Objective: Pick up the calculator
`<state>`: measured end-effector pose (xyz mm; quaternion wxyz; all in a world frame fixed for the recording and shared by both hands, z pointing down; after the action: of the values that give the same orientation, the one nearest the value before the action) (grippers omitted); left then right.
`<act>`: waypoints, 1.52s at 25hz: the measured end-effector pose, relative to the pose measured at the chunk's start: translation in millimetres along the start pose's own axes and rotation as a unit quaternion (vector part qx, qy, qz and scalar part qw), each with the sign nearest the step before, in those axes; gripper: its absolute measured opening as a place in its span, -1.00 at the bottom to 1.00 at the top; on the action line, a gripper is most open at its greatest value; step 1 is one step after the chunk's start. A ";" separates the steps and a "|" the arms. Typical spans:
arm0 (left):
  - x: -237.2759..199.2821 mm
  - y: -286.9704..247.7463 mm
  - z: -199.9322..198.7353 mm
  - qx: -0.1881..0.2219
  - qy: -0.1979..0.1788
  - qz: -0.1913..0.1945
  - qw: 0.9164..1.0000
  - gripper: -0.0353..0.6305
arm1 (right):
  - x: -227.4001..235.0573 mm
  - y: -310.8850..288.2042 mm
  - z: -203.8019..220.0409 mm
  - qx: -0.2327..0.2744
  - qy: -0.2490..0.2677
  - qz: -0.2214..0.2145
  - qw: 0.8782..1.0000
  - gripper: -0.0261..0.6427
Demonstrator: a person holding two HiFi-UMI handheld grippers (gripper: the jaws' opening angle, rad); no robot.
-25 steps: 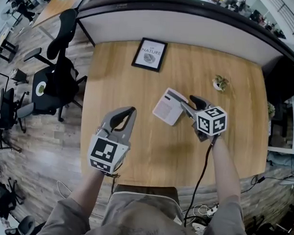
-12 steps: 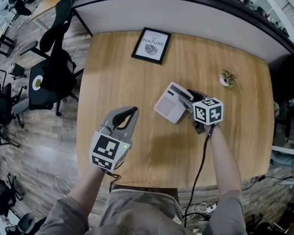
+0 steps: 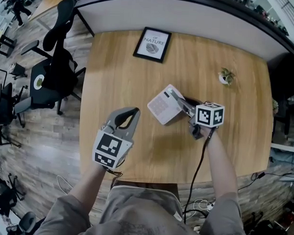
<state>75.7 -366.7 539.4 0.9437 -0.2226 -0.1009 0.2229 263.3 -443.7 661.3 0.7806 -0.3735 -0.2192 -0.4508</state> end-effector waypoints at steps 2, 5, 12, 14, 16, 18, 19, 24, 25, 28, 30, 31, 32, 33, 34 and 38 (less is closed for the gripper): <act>-0.2 8.2 -1.8 -0.001 -0.003 0.000 1.000 -0.89 | -14.8 5.7 -0.4 0.025 -0.014 -0.006 1.000 -0.76; -0.8 19.6 -8.3 0.006 -0.006 0.003 1.000 -0.89 | -35.1 14.3 -4.8 0.048 -0.009 0.019 0.999 -0.77; -4.9 52.8 -32.5 0.021 -0.016 -0.006 1.000 -0.89 | -105.9 55.4 -40.8 0.125 0.044 0.069 0.989 -0.77; -8.2 63.8 -48.0 0.040 -0.016 -0.011 0.999 -0.89 | -133.1 72.8 -56.3 0.151 0.068 0.073 0.983 -0.77; -12.5 76.4 -64.4 0.059 -0.016 -0.016 0.998 -0.89 | -161.8 88.7 -68.7 0.172 0.087 0.072 0.979 -0.77; -14.8 91.6 -79.7 0.074 -0.020 -0.021 0.997 -0.89 | -190.9 104.9 -75.9 0.188 0.108 0.078 0.973 -0.77; -15.1 99.0 -87.5 0.081 -0.023 -0.023 0.996 -0.89 | -205.0 113.7 -78.9 0.196 0.120 0.084 0.970 -0.77; -17.9 127.3 -123.7 0.117 -0.043 -0.030 0.992 -0.89 | -266.5 154.4 -92.1 0.247 0.162 0.100 0.950 -0.77; -18.2 133.5 -129.2 0.122 -0.043 -0.029 0.991 -0.89 | -278.4 160.9 -92.7 0.254 0.168 0.101 0.947 -0.77; -20.6 151.0 -144.0 0.138 -0.040 -0.023 0.989 -0.89 | -312.7 174.1 -95.5 0.267 0.186 0.102 0.940 -0.77; -20.8 161.5 -151.7 0.145 -0.038 -0.018 0.988 -0.89 | -331.8 180.1 -95.4 0.273 0.191 0.099 0.938 -0.77; -19.3 167.0 -154.7 0.149 -0.038 -0.016 0.988 -0.89 | -340.1 183.4 -93.8 0.276 0.193 0.099 0.937 -0.77; -16.7 172.8 -157.0 0.153 -0.039 -0.013 0.987 -0.89 | -347.4 187.2 -90.9 0.279 0.195 0.099 0.935 -0.77; -13.0 178.7 -158.8 0.157 -0.041 -0.011 0.987 -0.89 | -354.0 191.5 -86.8 0.281 0.199 0.100 0.933 -0.77; -8.8 184.5 -160.1 0.161 -0.043 -0.010 0.986 -0.89 | -359.7 195.9 -82.0 0.283 0.202 0.102 0.932 -0.77; 2.5 200.1 -161.9 0.169 -0.049 -0.002 0.984 -0.89 | -376.1 204.0 -65.0 0.291 0.197 0.101 0.931 -0.77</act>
<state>49.6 -265.9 304.0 0.9620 -0.0481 -0.1086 0.2459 253.4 -227.2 286.7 0.9240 -0.0539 -0.1436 -0.3503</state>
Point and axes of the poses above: the fingertips, and each gripper's own axes: y backward along the fingers, x to its right, z out of its underside, the point moved 2 cm from there along y, backward along the fingers, and after that the axes turned 14 degrees about -z, right-handed, at the moved point
